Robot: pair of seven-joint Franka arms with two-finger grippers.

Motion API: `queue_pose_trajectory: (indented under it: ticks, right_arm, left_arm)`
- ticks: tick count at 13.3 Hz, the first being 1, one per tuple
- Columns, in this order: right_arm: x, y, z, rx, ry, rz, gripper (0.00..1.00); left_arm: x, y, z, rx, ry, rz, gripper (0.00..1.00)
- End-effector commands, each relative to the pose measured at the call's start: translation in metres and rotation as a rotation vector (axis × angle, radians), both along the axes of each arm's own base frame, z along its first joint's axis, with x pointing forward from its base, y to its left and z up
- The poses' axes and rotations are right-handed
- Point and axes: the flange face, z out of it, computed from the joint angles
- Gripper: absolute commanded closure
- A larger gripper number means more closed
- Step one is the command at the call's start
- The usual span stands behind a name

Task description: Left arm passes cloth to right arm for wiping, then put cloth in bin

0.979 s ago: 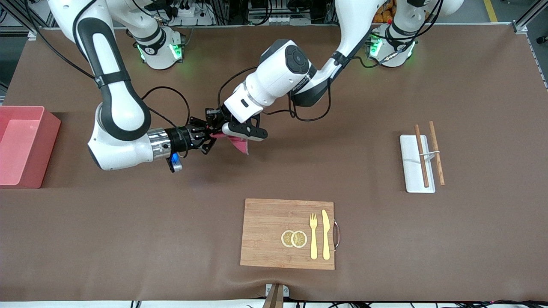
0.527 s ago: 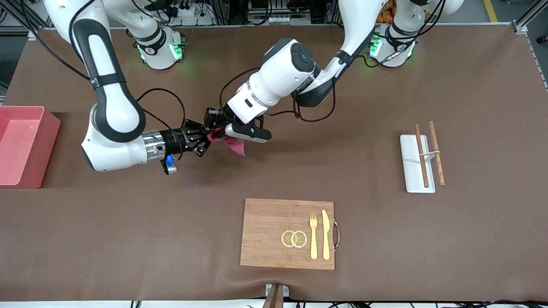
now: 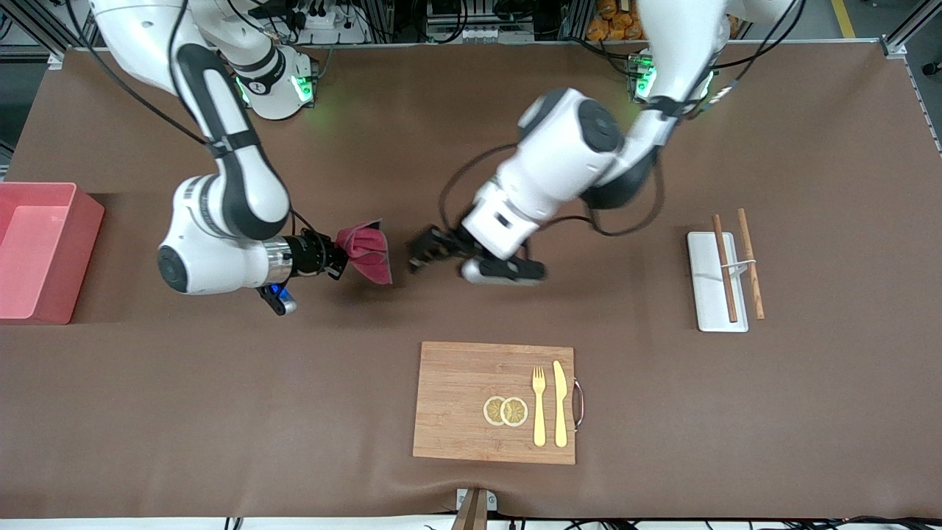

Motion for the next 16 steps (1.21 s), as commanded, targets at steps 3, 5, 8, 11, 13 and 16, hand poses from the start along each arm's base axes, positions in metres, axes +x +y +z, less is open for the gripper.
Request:
queue_pose_trajectory:
  ticks: [3,5,8,11,13,16]
  right_arm:
    - [0.012,-0.056,0.004,-0.124,-0.073,0.145,1.0]
    - [0.018,-0.128,-0.003,-0.131,-0.107,0.256,1.0]
    - [0.027,-0.249,0.009,-0.16,-0.2,0.47,1.0]
    - [0.02,-0.357,0.025,-0.149,-0.273,0.63,1.0]
    - [0.016,-0.412,0.041,-0.184,-0.306,0.743,1.0]
    - [0.022,-0.442,0.048,-0.253,-0.395,0.835,1.0]
  left_arm:
    - [0.033,0.128,0.02,0.205,0.084,-0.034,0.0]
    - [0.041,0.187,0.024,0.264,0.135,-0.113,0.0]
    - [0.044,0.275,0.032,0.309,0.219,-0.184,0.0]
    - [0.037,0.336,0.04,0.379,0.285,-0.209,0.0]
    - [0.019,0.362,0.058,0.384,0.345,-0.218,0.0]
    - [-0.008,0.375,0.088,0.394,0.387,-0.251,0.0]
